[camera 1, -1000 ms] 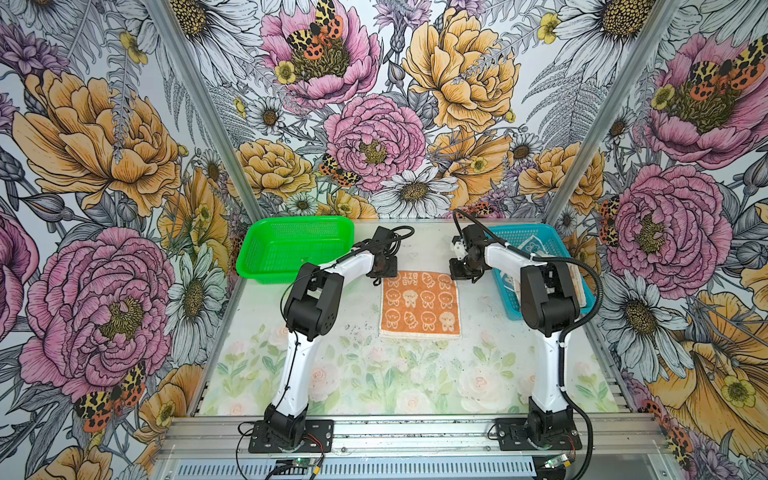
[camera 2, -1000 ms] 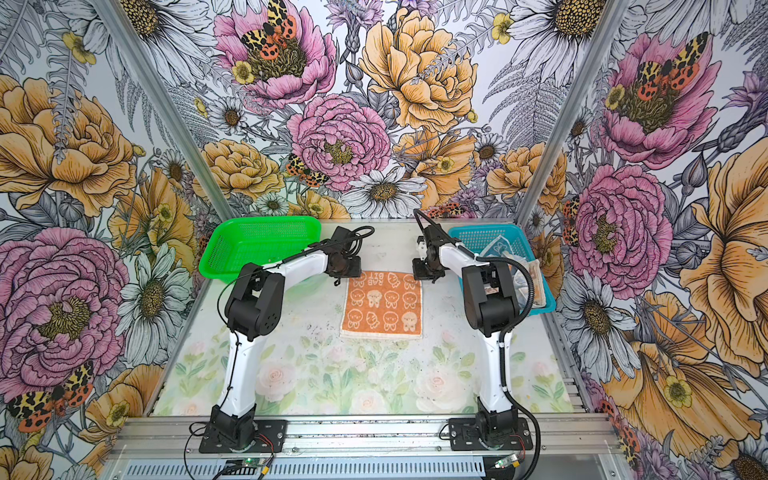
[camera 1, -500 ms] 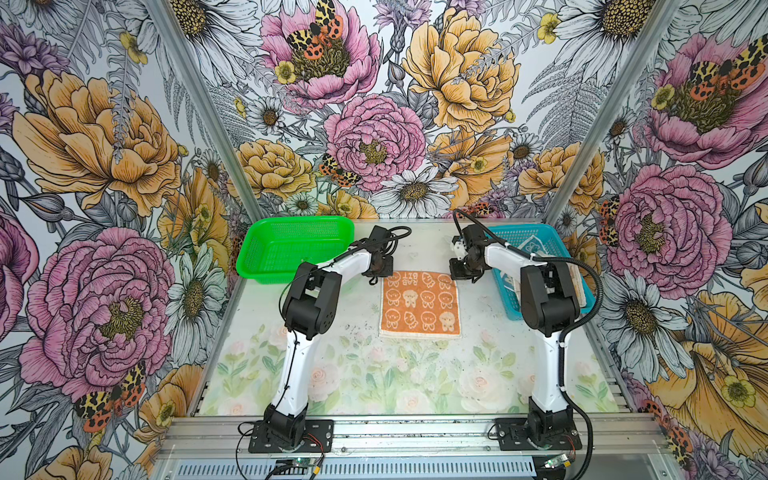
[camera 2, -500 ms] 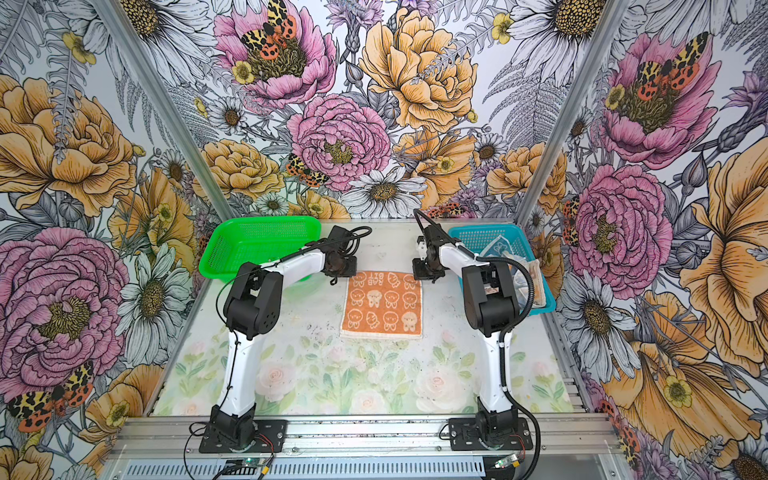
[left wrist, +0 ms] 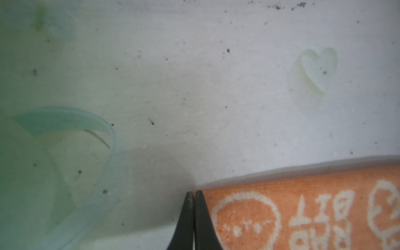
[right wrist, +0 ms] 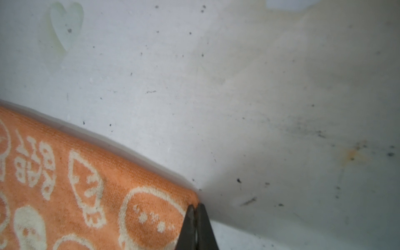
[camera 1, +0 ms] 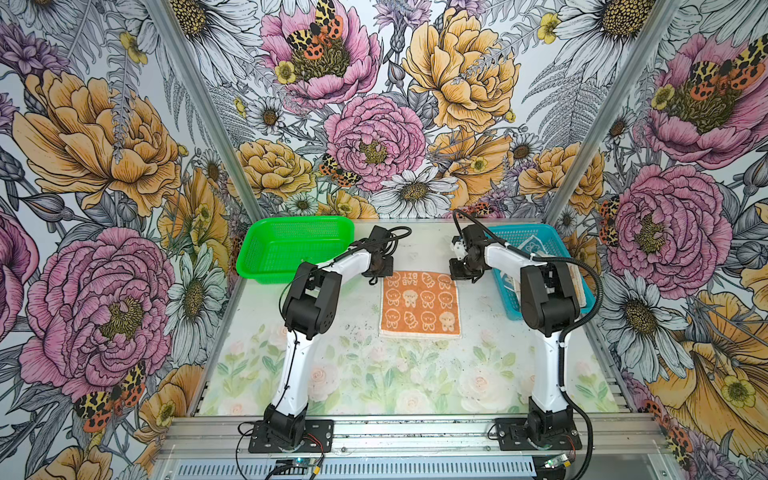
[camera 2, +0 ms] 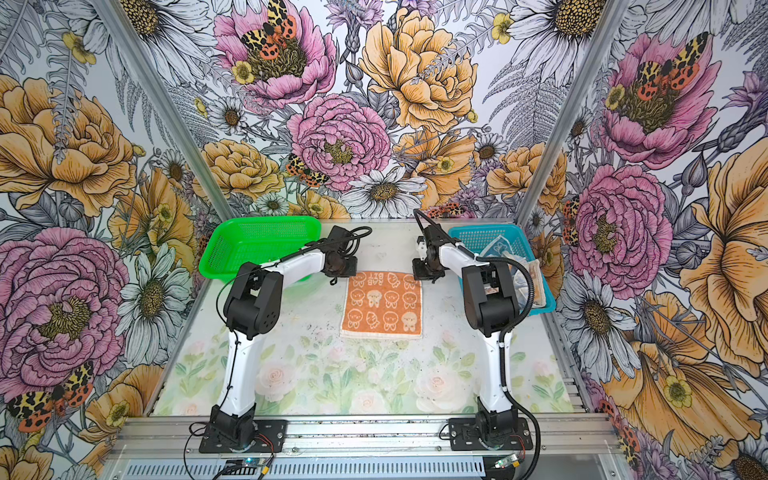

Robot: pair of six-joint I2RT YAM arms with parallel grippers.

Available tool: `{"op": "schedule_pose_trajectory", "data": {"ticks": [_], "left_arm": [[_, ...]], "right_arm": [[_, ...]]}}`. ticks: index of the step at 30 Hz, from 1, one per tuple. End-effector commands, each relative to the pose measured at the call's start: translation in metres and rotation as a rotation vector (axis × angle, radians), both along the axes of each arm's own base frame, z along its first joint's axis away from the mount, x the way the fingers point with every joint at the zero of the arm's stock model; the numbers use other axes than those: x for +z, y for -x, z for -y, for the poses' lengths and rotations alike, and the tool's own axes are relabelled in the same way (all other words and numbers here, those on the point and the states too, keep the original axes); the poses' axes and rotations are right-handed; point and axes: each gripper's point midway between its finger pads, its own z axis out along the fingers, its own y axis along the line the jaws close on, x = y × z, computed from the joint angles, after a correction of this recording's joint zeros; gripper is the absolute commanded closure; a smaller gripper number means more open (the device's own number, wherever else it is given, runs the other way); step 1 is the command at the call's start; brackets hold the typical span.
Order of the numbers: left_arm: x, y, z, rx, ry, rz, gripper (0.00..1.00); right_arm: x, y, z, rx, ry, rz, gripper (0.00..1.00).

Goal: Fold and stack the towels
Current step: 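Fold the far edge toward the robot over the towel with both grippers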

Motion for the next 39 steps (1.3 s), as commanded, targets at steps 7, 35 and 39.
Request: {"op": "schedule_pose_trajectory", "data": {"ticks": [7, 35, 39], "left_arm": [[0.059, -0.006, -0.010, 0.031, 0.120, 0.106, 1.00], [0.076, 0.092, -0.024, 0.075, 0.236, 0.137, 1.00], [0.057, 0.118, -0.020, 0.085, 0.249, 0.088, 1.00]], "right_arm": [[0.052, -0.002, -0.005, -0.010, -0.073, 0.079, 1.00], [0.057, 0.097, -0.004, -0.035, -0.052, 0.044, 1.00], [0.035, 0.114, 0.002, -0.058, -0.031, 0.007, 1.00]]}}
